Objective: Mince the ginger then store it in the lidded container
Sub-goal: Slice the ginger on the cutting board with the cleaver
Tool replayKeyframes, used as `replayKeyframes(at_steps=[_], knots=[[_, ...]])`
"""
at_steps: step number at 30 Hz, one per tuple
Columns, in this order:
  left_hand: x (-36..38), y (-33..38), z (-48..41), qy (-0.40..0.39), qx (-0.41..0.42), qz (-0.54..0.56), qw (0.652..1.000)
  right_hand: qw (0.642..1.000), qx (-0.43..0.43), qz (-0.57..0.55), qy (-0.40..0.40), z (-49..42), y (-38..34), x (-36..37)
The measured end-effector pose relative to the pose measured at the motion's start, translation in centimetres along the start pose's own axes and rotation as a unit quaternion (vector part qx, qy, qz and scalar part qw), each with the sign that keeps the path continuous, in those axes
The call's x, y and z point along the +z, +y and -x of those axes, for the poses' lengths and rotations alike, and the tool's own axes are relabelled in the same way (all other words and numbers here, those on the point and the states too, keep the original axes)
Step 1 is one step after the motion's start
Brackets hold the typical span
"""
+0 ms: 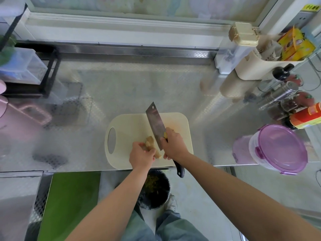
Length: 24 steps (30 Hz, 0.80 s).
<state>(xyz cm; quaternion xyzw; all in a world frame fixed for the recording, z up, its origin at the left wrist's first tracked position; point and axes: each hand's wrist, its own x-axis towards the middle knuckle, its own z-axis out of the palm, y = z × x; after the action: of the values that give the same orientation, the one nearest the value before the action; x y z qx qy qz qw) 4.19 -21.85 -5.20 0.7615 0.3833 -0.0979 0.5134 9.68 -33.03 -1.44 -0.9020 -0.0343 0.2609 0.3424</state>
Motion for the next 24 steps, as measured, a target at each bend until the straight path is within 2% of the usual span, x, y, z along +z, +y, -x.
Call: replayKeyframes(at_steps=[15,24], knots=[[0.0,-0.3,-0.2,-0.023,-0.005,0.078,0.997,1.0,0.014,0.01,0.009,-0.1,-0.3,1.4],[0.1,-0.4,-0.6,-0.004,0.016,0.01,1.0,0.997,-0.024,0.067,0.01,0.4,1.5,-1.1]])
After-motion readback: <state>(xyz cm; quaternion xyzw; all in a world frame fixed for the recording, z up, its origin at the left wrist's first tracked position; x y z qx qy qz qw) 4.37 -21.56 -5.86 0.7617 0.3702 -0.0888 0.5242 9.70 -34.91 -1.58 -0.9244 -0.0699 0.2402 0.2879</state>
